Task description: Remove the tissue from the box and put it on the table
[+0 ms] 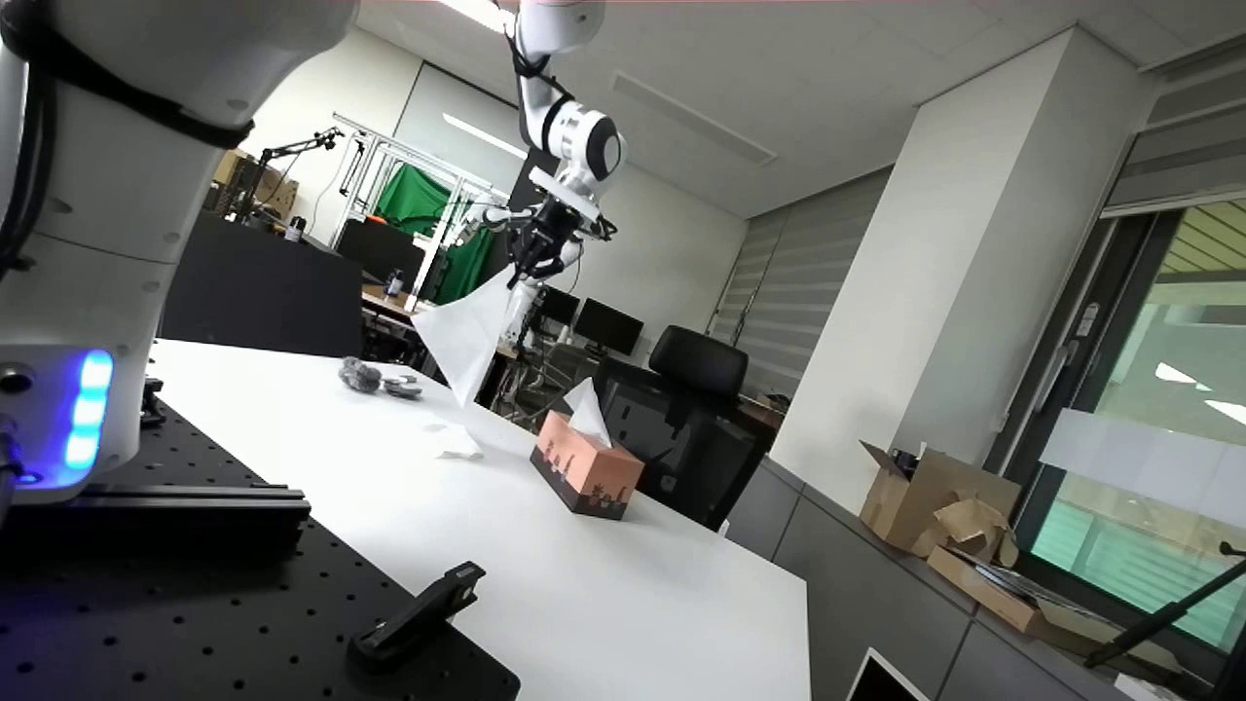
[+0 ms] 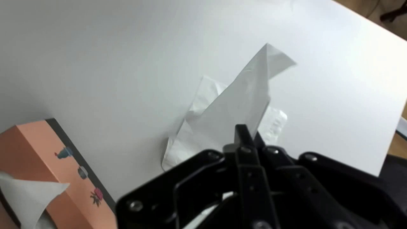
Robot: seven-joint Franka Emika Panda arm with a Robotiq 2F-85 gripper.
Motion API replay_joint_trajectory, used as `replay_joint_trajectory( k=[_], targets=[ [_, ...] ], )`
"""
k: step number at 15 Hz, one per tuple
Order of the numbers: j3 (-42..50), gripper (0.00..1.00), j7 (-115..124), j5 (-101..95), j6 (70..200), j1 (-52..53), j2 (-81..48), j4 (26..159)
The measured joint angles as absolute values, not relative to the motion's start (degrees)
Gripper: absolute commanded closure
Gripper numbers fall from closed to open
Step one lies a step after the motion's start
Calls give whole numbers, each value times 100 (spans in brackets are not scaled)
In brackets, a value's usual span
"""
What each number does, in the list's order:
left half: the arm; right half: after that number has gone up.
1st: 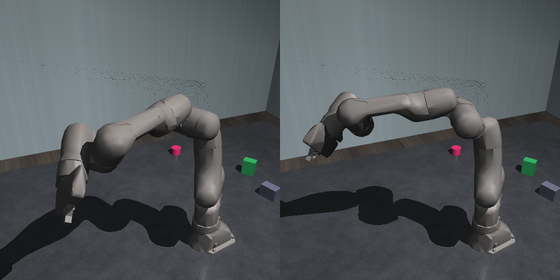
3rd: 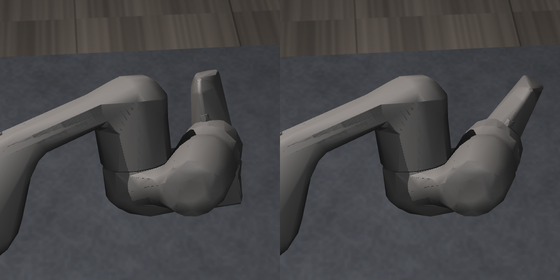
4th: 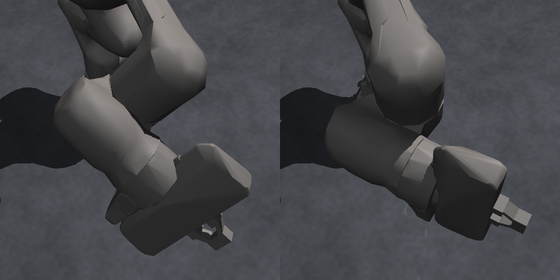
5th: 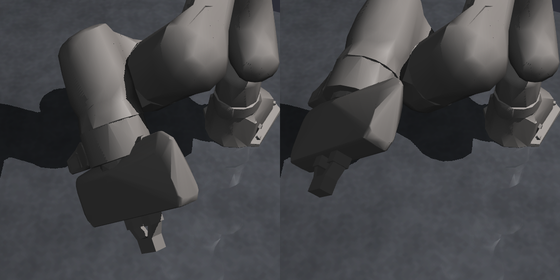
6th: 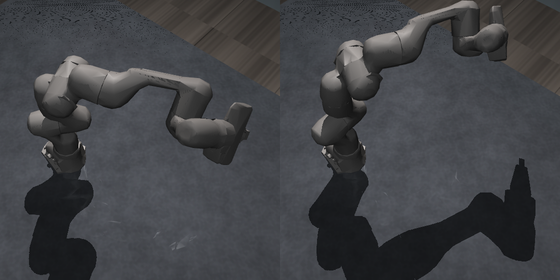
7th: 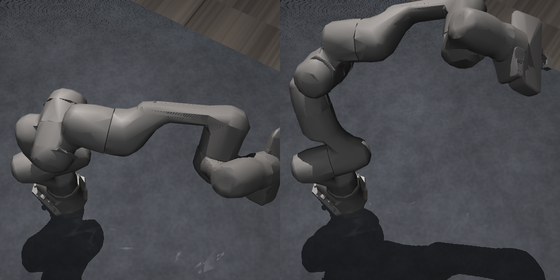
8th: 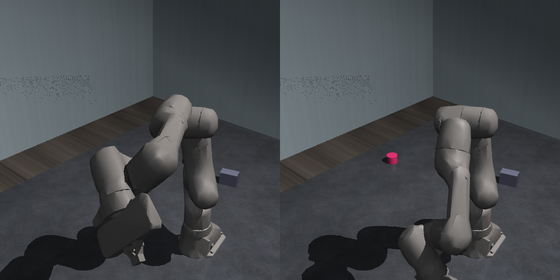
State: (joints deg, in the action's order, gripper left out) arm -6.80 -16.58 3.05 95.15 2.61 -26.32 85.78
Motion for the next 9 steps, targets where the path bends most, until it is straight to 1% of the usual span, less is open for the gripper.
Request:
replay_joint_trajectory(
  k=[4, 9],
  targets=[
    [-687, 100, -1905, -56, 8996, 349, -2728, 8579],
    [-730, 100, -2261, -190, 8670, 471, -2804, 8590]
  ],
)
